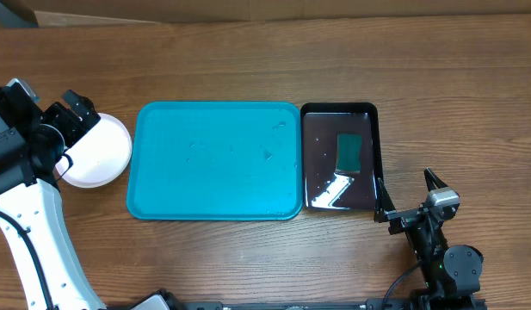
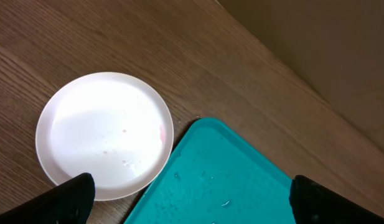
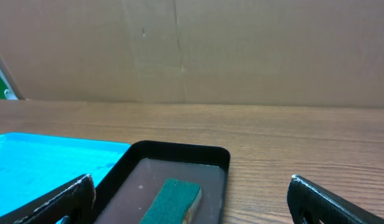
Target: Clean dirty plates on tray and stack at the side
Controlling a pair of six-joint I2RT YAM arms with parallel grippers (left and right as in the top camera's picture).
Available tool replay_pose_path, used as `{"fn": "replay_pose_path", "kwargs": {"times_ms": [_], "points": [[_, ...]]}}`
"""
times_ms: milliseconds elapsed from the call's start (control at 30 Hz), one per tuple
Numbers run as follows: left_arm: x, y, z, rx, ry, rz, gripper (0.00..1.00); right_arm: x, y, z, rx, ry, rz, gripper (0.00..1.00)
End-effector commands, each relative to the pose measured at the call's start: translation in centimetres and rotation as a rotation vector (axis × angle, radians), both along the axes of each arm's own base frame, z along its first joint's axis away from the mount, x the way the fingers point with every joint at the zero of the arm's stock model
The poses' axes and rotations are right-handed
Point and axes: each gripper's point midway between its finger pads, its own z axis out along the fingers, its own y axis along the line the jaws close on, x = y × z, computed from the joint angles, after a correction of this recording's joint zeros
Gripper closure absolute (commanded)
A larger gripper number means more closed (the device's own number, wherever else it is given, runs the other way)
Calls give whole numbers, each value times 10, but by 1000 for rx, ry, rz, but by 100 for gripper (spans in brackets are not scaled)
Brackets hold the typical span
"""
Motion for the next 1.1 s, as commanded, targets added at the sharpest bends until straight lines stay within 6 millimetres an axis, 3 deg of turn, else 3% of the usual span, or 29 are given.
{"fn": "replay_pose_path", "kwargs": {"times_ms": [0, 167, 300, 433, 533, 667, 867, 967, 1067], "points": [[3, -4, -1, 7, 3, -26, 0, 0, 0, -2, 3, -3, 2, 0], [4, -31, 20, 37, -47, -89, 0, 0, 0, -2, 3, -2, 2, 0], [1, -82, 53, 75, -138, -214, 0, 0, 0, -2, 3, -3, 3, 0], [-14, -128, 88, 106, -243, -330, 0, 0, 0, -2, 3, -2, 3, 0], [-36, -151, 108, 128, -315, -386, 0, 0, 0, -2, 3, -2, 2, 0], [-69, -159, 110, 141, -362, -397, 0, 0, 0, -2, 3, -3, 2, 0], [-113, -156, 74, 198, -427, -344, 0, 0, 0, -2, 3, -2, 3, 0], [-122, -154, 86, 261, -595, -319, 0, 0, 0, -2, 3, -3, 3, 0], [-136, -156, 118, 337, -834, -298, 0, 0, 0, -2, 3, -3, 3, 0]]}}
